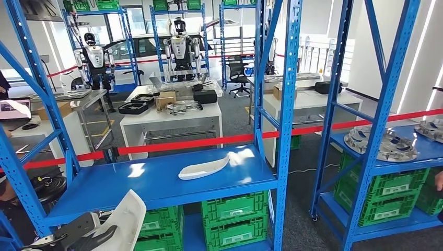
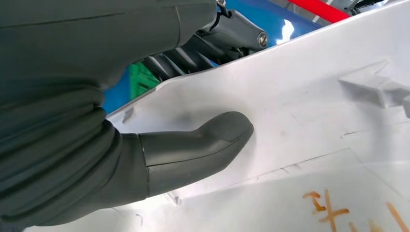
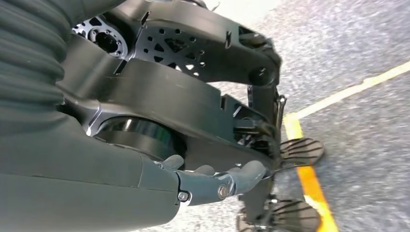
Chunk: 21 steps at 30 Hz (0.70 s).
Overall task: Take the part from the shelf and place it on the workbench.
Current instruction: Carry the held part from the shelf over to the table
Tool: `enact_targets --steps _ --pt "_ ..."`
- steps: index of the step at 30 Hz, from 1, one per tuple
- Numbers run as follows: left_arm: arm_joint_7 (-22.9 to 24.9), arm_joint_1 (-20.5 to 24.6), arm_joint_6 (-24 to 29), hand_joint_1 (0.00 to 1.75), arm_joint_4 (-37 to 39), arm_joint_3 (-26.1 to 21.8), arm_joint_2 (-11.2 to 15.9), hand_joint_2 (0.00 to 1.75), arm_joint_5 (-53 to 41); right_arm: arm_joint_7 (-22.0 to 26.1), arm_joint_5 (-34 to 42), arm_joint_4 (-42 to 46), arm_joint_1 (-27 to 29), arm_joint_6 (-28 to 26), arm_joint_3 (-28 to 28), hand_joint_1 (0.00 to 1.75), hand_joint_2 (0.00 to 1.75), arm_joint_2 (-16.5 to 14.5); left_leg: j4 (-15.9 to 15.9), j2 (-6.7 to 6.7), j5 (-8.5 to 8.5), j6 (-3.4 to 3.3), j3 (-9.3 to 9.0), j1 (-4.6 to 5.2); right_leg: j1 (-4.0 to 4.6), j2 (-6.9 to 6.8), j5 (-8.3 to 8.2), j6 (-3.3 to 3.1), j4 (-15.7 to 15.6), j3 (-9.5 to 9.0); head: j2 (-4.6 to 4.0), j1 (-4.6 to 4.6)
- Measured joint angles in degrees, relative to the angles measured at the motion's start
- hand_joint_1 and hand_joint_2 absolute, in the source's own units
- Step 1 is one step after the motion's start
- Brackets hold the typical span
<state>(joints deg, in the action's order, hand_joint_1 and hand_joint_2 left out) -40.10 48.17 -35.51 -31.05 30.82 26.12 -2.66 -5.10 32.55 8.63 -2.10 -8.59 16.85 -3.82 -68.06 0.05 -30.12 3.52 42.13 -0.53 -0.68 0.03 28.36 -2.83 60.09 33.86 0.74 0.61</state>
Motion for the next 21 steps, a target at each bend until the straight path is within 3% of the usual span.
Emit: enact_targets --steps 1,2,3,4,5,7,9,11,12,13,14,16,17,18,19,20,21 --pt "-0.04 -0.17 -0.05 1.75 0.05 0.0 0.16 1.75 0.02 -0.12 -0.19 0.0 0.01 0.0 0.02 0.0 1.75 -0.01 -3.58 0.0 -1.9 0.19 0.53 -0.03 0.04 -0.04 -0.71 -0.02 0.03 0.87 0.0 0.01" --pt "-0.08 -0.46 -0.13 1.75 0.09 -0.01 0.34 1.75 0.04 -0.19 -0.37 0.0 0.02 0.0 0.05 0.0 1.75 -0.01 -6.16 0.0 -2.47 0.27 0.51 -0.03 0.07 -0.06 -1.4 -0.01 0.05 1.74 0.0 0.03" --pt "-0.1 -0.83 -0.22 1.75 0.1 -0.01 0.58 1.75 0.07 -0.23 -0.52 0.0 0.02 0.0 0.1 0.0 1.75 -0.01 -7.1 0.0 -1.87 0.24 -0.27 -0.03 0.09 -0.08 -2.09 0.04 0.08 2.61 0.0 0.06" --pt "-0.12 -1.23 -0.27 1.75 0.07 -0.03 0.88 1.75 0.12 -0.28 -0.65 0.0 0.01 0.0 0.16 0.0 1.75 -0.01 -6.04 -0.01 -0.53 0.1 -2.04 -0.02 0.12 -0.07 -2.77 0.1 0.09 3.46 0.0 0.08" --pt "-0.14 -1.58 -0.31 1.75 -0.04 -0.07 1.17 1.75 0.16 -0.32 -0.73 0.0 0.01 0.0 0.22 0.0 1.75 -0.01 -3.11 -0.03 0.71 -0.2 -4.76 0.03 0.15 -0.06 -3.44 0.19 0.1 4.19 0.0 0.1" --pt "-0.2 -1.98 -0.31 1.75 -0.59 -0.25 1.8 1.75 0.26 -0.39 -0.83 0.01 -0.03 0.0 0.34 0.0 1.75 -0.08 5.22 -0.02 0.34 -0.96 -11.05 0.31 0.26 -0.02 -4.66 0.6 0.06 5.2 0.0 0.1" --pt "-0.26 -2.17 -0.31 1.75 -1.07 -0.63 2.27 1.75 0.34 -0.39 -0.9 0.02 -0.1 0.01 0.46 0.0 1.75 -0.16 10.08 -0.03 -0.81 -1.68 -13.71 0.8 0.15 -0.05 -5.97 1.27 -0.38 5.51 0.0 0.06" --pt "-0.25 -2.39 -0.31 1.75 -1.18 -1.03 2.5 1.75 0.41 -0.4 -0.98 0.0 -0.01 0.01 0.63 0.0 1.75 -0.22 11.02 0.07 0.38 -2.52 -13.12 0.93 0.01 -0.02 -7.08 2.09 -1.09 5.67 -0.02 0.08" --pt "-0.22 -2.5 -0.31 1.75 -1.21 -1.19 2.56 1.75 0.44 -0.42 -1.03 -0.01 0.06 -0.02 0.73 0.0 1.75 -0.24 11.41 0.15 1.18 -3.01 -12.76 0.82 0.05 0.05 -6.44 2.46 -0.85 6.03 -0.03 0.06" --pt "-0.21 -2.64 -0.31 1.75 -1.29 -1.3 2.6 1.75 0.49 -0.42 -1.09 -0.02 0.12 -0.06 0.82 0.0 1.75 -0.25 11.78 0.23 2.13 -3.47 -12.22 0.65 0.13 0.11 -4.63 2.75 0.33 6.63 -0.04 -0.01" --pt "-0.21 -2.82 -0.37 1.75 -1.37 -1.45 2.62 1.75 0.56 -0.42 -1.11 -0.02 0.12 -0.1 0.91 0.0 1.75 -0.25 11.99 0.29 3.05 -3.8 -11.49 0.5 0.1 0.14 -1.79 2.95 2.78 7.44 -0.05 -0.11" --pt "-0.2 -3.3 -0.76 1.75 -1.47 -1.9 2.63 1.75 0.8 -0.39 -0.99 -0.01 0.05 -0.22 1.01 0.0 1.75 -0.25 11.93 0.29 4.67 -4.1 -9.43 0.53 0.1 0.14 3.82 3.31 10.16 9.04 -0.05 -0.27" --pt "-0.19 -3.61 -1.11 1.75 -1.48 -2.24 2.53 1.75 1.02 -0.39 -0.84 -0.01 0.02 -0.32 1.03 0.0 1.75 -0.25 11.79 0.32 5.41 -4.08 -8.36 0.54 0.07 0.14 4.77 3.45 13.38 9.28 -0.05 -0.31" --pt "-0.19 -3.91 -1.49 1.75 -1.49 -2.64 2.33 1.75 1.34 -0.38 -0.66 -0.01 0.01 -0.45 1.03 0.0 1.75 -0.25 11.59 0.34 6.12 -4.01 -7.26 0.53 0.05 0.13 4.29 3.56 15.17 8.82 -0.04 -0.33" --pt "-0.16 -4.2 -1.82 1.75 -1.55 -3.09 2.05 1.75 1.7 -0.38 -0.46 -0.01 -0.01 -0.62 1.03 0.0 1.75 -0.25 11.28 0.35 6.77 -3.89 -6.12 0.49 0.04 0.13 2.8 3.61 14.98 7.44 -0.04 -0.35" --pt "-0.07 -4.44 -2.03 1.75 -1.68 -3.53 1.72 1.75 2.05 -0.39 -0.33 -0.01 -0.06 -0.78 1.03 0.0 1.75 -0.25 10.86 0.33 7.36 -3.71 -5.0 0.44 0.02 0.11 1.32 3.62 12.88 5.11 -0.04 -0.4" --pt "0.09 -4.65 -2.19 1.75 -1.96 -3.94 1.45 1.75 2.43 -0.39 -0.24 0.0 -0.19 -0.94 1.03 0.0 1.75 -0.27 10.35 0.3 7.86 -3.45 -3.93 0.44 0.04 0.1 1.14 3.54 9.12 1.97 -0.04 -0.46"
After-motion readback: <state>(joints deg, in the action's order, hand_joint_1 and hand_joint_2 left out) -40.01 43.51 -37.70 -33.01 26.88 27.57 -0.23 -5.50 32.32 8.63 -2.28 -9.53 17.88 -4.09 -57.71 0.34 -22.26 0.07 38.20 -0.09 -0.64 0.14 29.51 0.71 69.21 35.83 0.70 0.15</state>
